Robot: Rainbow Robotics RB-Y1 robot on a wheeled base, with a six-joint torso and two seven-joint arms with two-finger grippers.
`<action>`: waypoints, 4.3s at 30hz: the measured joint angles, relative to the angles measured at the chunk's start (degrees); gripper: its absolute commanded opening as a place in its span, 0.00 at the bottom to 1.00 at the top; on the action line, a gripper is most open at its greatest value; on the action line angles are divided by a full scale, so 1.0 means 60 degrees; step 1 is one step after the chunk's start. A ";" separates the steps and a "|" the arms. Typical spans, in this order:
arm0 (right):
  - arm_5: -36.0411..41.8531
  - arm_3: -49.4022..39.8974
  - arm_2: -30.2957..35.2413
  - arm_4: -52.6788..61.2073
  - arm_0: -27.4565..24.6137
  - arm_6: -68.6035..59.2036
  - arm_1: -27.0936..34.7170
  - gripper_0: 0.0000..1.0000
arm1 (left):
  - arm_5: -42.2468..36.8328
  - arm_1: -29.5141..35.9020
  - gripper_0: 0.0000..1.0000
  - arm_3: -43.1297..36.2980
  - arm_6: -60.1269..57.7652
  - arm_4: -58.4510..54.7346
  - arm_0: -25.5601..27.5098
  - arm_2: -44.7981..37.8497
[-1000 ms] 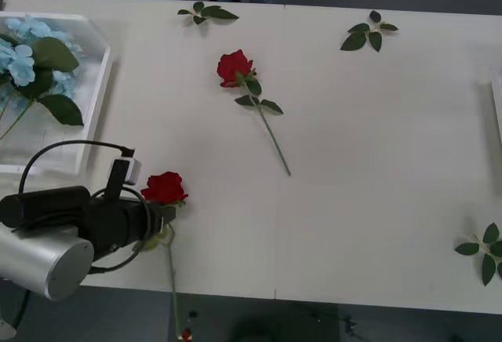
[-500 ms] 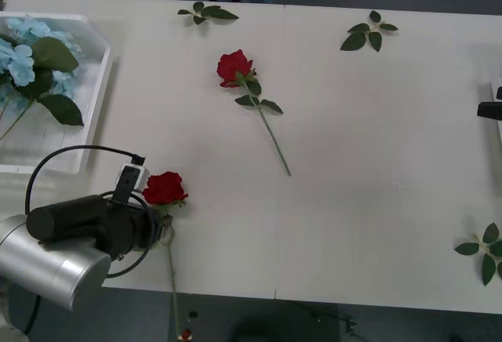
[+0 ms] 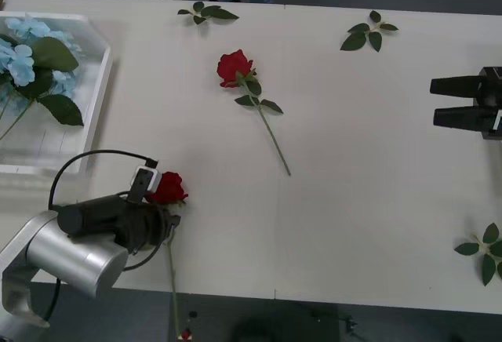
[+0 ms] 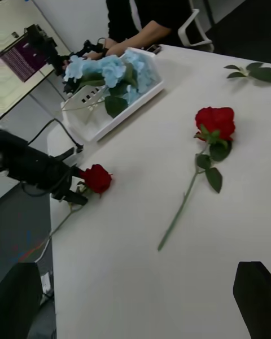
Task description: Put the red flowers into the right box and the blue flowers into the left box
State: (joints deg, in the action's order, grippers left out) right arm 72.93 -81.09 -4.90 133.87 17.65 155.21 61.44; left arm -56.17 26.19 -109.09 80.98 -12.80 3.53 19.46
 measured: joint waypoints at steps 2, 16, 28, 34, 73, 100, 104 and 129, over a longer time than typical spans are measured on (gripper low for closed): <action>0.0055 -0.0219 -0.0002 0.0000 0.0000 0.0000 0.0000 1.00 | 0.0000 0.0000 1.00 0.0039 0.0000 0.0000 -0.0077 0.0000; 0.0254 -0.1031 -0.0002 0.0000 0.0000 0.0000 0.0000 1.00 | 0.0000 -0.0001 0.00 0.0717 0.0000 0.0000 -0.0666 0.0000; 0.0257 -0.1031 -0.0002 0.0000 0.0000 0.0000 0.0000 1.00 | 0.0641 -0.0001 0.00 -0.0158 -0.0001 -0.1640 -0.0513 -0.0434; 0.0263 -0.1031 -0.0002 0.0000 -0.0001 0.0000 0.0000 1.00 | 0.0640 0.0079 0.00 -0.1769 -0.0001 -0.3302 0.0024 -0.1430; 0.0267 -0.1032 -0.0002 0.0000 -0.0002 0.0000 0.0000 1.00 | 0.4307 -0.1931 0.00 0.2253 0.3871 -1.1893 -0.6941 -0.1303; -0.1348 -0.2181 -0.2010 0.1715 -0.0395 0.0000 0.0682 1.00 | 0.4307 -0.3539 0.00 0.2410 0.6813 -1.3877 -0.5903 0.0047; -0.1858 -0.2413 -0.2249 0.1714 -0.0395 0.0000 0.0658 1.00 | 0.4307 -0.3540 0.00 0.2410 0.6814 -1.4312 -0.5903 0.0047; -0.3278 -0.2459 -0.3469 0.1714 0.0444 0.0000 -0.0425 0.84 | 0.4307 -0.3530 0.00 0.2410 0.6873 -1.5057 -0.5903 0.0040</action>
State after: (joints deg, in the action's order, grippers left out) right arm 53.27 -95.85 -25.71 144.16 20.31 155.21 58.89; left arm -30.32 5.01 -94.63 122.22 -103.14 -31.88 19.70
